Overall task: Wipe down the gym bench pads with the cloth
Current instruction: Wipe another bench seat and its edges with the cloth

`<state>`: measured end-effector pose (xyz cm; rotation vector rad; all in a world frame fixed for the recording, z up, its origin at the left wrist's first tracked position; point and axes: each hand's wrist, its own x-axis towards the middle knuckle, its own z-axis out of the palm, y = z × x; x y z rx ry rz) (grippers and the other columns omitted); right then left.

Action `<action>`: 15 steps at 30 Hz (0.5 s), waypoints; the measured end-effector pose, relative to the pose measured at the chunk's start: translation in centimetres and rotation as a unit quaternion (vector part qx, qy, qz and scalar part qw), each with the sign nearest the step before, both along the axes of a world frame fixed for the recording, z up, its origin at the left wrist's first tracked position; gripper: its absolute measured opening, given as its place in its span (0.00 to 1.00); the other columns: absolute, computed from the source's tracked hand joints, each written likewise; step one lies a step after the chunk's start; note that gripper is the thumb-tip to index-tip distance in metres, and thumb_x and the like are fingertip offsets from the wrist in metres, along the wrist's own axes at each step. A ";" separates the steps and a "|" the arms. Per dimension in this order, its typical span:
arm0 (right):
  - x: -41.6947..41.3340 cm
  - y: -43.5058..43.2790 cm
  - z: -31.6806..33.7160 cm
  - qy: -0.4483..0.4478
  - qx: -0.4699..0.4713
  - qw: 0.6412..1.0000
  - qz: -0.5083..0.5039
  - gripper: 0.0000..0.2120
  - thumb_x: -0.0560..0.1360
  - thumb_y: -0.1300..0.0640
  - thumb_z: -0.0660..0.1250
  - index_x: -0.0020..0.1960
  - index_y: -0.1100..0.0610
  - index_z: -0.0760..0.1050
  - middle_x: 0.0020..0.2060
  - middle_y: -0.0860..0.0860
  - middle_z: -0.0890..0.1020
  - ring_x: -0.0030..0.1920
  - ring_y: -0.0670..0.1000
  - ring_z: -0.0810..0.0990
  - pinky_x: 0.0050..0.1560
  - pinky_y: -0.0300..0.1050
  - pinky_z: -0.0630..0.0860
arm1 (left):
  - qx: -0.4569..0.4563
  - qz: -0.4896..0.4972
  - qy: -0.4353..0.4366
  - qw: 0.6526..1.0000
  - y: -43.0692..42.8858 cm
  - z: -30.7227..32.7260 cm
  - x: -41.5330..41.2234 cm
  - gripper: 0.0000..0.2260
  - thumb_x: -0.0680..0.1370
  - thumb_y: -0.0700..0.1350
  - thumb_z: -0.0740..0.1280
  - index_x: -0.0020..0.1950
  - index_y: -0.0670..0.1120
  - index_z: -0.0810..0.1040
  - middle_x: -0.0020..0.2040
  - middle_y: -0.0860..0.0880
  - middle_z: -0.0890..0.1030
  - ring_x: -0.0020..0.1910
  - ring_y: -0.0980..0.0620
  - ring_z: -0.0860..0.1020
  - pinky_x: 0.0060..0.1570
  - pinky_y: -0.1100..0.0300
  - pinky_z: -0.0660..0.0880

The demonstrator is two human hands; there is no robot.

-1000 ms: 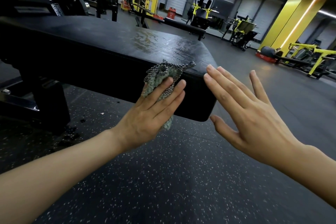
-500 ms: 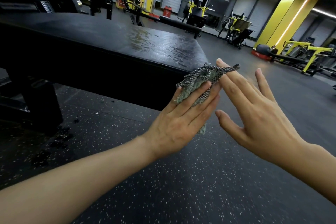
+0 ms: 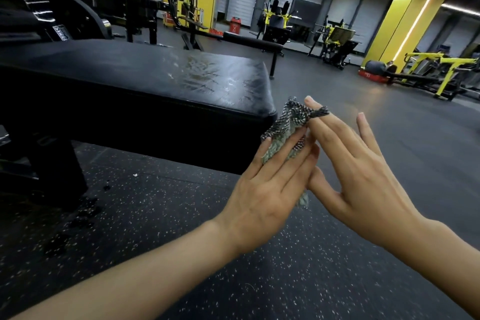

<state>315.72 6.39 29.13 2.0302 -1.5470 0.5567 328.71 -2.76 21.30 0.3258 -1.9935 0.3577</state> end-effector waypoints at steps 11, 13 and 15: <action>-0.2 2.5 0.1 -0.174 -0.040 0.978 0.111 0.18 0.80 0.52 0.60 0.68 0.56 0.74 0.69 0.48 0.73 0.70 0.47 0.71 0.68 0.50 0.71 | 0.360 -0.262 0.107 0.889 4.1 4.0 0.6 0.13 0.82 0.40 0.60 0.67 0.43 0.74 0.55 0.52 0.81 0.55 0.58 0.80 0.54 0.66 0.74; 0.0 2.6 -0.4 -0.194 -0.055 0.972 0.122 0.17 0.79 0.51 0.63 0.65 0.56 0.77 0.66 0.50 0.75 0.67 0.49 0.75 0.64 0.43 0.72 | 0.431 -0.275 0.133 0.849 4.7 4.4 0.4 0.10 0.83 0.45 0.60 0.61 0.48 0.77 0.46 0.53 0.82 0.46 0.55 0.82 0.45 0.62 0.76; 0.0 2.3 -0.9 -0.209 -0.075 0.967 0.127 0.16 0.77 0.50 0.67 0.62 0.55 0.79 0.61 0.49 0.77 0.63 0.49 0.77 0.62 0.40 0.73 | 0.495 -0.277 0.169 0.806 5.2 4.7 0.0 0.10 0.81 0.51 0.61 0.55 0.52 0.80 0.44 0.51 0.84 0.44 0.55 0.83 0.43 0.60 0.78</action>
